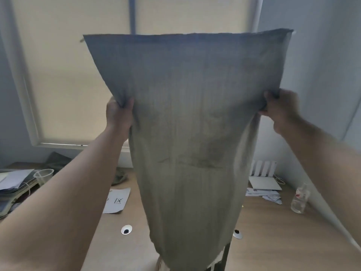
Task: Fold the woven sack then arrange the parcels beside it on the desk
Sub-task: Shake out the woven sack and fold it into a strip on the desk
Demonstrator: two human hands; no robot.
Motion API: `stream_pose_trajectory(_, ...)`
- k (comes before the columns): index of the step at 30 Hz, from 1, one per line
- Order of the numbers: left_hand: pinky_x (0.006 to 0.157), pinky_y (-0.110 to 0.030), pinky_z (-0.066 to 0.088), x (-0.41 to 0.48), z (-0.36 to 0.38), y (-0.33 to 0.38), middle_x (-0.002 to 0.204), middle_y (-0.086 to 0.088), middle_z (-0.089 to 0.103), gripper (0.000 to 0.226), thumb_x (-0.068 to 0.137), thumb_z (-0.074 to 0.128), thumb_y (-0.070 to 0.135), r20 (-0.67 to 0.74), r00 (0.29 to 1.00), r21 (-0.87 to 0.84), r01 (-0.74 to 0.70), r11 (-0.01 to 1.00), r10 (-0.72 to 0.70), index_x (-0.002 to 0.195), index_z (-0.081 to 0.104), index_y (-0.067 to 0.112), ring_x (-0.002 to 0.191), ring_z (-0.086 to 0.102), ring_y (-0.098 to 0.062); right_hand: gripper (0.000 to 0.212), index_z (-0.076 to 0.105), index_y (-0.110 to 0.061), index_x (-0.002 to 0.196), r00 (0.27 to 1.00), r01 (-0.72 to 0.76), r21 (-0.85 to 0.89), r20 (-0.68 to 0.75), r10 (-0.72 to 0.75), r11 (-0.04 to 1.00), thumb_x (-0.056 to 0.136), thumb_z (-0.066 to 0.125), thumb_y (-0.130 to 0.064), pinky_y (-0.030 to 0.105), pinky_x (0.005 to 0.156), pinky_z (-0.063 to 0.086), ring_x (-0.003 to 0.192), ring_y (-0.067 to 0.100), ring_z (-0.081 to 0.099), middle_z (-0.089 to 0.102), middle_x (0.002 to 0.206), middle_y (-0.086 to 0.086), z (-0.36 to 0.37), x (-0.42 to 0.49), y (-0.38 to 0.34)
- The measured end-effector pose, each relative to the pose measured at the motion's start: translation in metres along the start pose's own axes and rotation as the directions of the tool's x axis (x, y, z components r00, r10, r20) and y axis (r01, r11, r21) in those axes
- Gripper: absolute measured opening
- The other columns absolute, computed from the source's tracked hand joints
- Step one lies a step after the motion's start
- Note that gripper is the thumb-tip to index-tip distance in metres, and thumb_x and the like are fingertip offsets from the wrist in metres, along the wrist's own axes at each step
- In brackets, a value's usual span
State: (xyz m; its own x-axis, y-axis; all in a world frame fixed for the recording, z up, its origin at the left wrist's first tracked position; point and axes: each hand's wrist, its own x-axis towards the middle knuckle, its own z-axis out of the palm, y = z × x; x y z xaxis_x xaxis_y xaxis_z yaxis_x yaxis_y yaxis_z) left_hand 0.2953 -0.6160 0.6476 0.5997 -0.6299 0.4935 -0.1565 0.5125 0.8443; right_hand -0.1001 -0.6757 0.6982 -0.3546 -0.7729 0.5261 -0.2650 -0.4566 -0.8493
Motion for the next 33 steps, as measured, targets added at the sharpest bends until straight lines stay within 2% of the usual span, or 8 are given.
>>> stream_pose_trajectory(4,0.086,-0.032,0.051,0.003,0.004,-0.003,0.11,0.003,0.068,0.026,0.095,0.06,0.027,0.087,0.994,0.14,0.049,0.989,-0.061,0.118,0.063,0.016,0.101,0.064,-0.02,0.015,0.063,-0.011,0.101,1.0,-0.022,-0.159,0.006,0.023,0.987,0.098,0.055,-0.023,0.041,0.063,0.064,0.075,0.027,0.07,0.067,0.099,0.012,-0.002,-0.001,0.016)
stream_pose_trajectory(7,0.091,-0.038,0.046,-0.006,-0.005,-0.029,0.127,-0.007,0.064,0.038,0.1,0.055,0.024,0.129,0.974,0.343,0.133,0.93,-0.187,0.134,0.058,0.008,0.113,0.059,-0.026,0.031,0.057,0.002,0.127,0.968,-0.182,-0.201,0.138,0.211,0.963,0.102,0.053,-0.015,0.035,0.055,0.062,0.075,0.03,0.064,0.061,0.111,0.014,-0.006,-0.021,0.049)
stream_pose_trajectory(14,0.083,-0.032,0.048,0.007,0.021,0.022,0.112,0.001,0.064,0.02,0.101,0.051,0.027,-0.008,0.996,0.087,-0.086,0.993,0.087,0.119,0.057,0.021,0.103,0.061,-0.021,0.014,0.062,-0.011,0.099,0.99,0.109,-0.162,-0.071,-0.121,0.981,0.098,0.056,-0.024,0.035,0.06,0.063,0.075,0.027,0.068,0.066,0.099,0.013,-0.01,0.001,0.001)
stream_pose_trajectory(18,0.093,-0.043,0.049,-0.001,0.013,-0.013,0.123,-0.01,0.066,0.032,0.101,0.051,0.022,0.09,0.991,0.377,0.06,0.924,-0.101,0.129,0.06,0.01,0.112,0.061,-0.031,0.015,0.061,-0.003,0.109,0.985,-0.093,-0.226,0.12,0.123,0.97,0.101,0.054,-0.014,0.043,0.068,0.06,0.07,0.026,0.065,0.065,0.109,0.024,-0.012,-0.015,0.038)
stream_pose_trajectory(21,0.089,-0.037,0.049,0.006,0.013,0.014,0.119,-0.004,0.064,0.033,0.1,0.052,0.022,0.047,0.999,0.286,-0.017,0.958,0.004,0.13,0.06,0.011,0.106,0.06,-0.024,0.026,0.062,0.0,0.121,0.999,-0.035,-0.135,0.037,0.04,0.99,0.101,0.054,-0.015,0.034,0.064,0.056,0.07,0.019,0.063,0.065,0.102,0.014,-0.013,-0.002,0.019)
stream_pose_trajectory(25,0.074,-0.017,0.048,0.013,0.018,0.055,0.111,0.005,0.064,0.03,0.099,0.054,0.028,-0.03,0.981,0.134,-0.187,0.973,0.193,0.126,0.06,0.016,0.095,0.061,-0.015,0.014,0.066,-0.018,0.101,0.989,0.122,-0.051,-0.074,-0.126,0.991,0.095,0.057,-0.027,0.03,0.054,0.054,0.067,0.021,0.065,0.065,0.081,0.001,-0.013,0.013,-0.018)
stream_pose_trajectory(30,0.082,-0.035,0.052,-0.011,0.005,0.002,0.113,-0.005,0.07,0.03,0.097,0.062,0.033,0.066,0.997,0.2,0.033,0.979,-0.048,0.118,0.067,0.011,0.102,0.066,-0.025,0.032,0.07,-0.005,0.098,0.996,-0.066,-0.13,0.049,0.073,0.989,0.091,0.063,-0.036,0.043,0.067,0.047,0.079,0.027,0.06,0.065,0.087,0.016,-0.01,-0.015,0.058)
stream_pose_trajectory(33,0.085,-0.036,0.051,-0.006,0.004,0.016,0.109,-0.003,0.067,0.032,0.098,0.062,0.027,0.067,0.997,0.195,0.013,0.981,-0.026,0.12,0.067,0.005,0.099,0.064,-0.023,0.032,0.069,-0.002,0.11,0.997,-0.068,-0.101,0.033,0.071,0.993,0.095,0.064,-0.03,0.047,0.082,0.053,0.09,0.027,0.062,0.067,0.1,0.015,-0.007,-0.009,0.046)
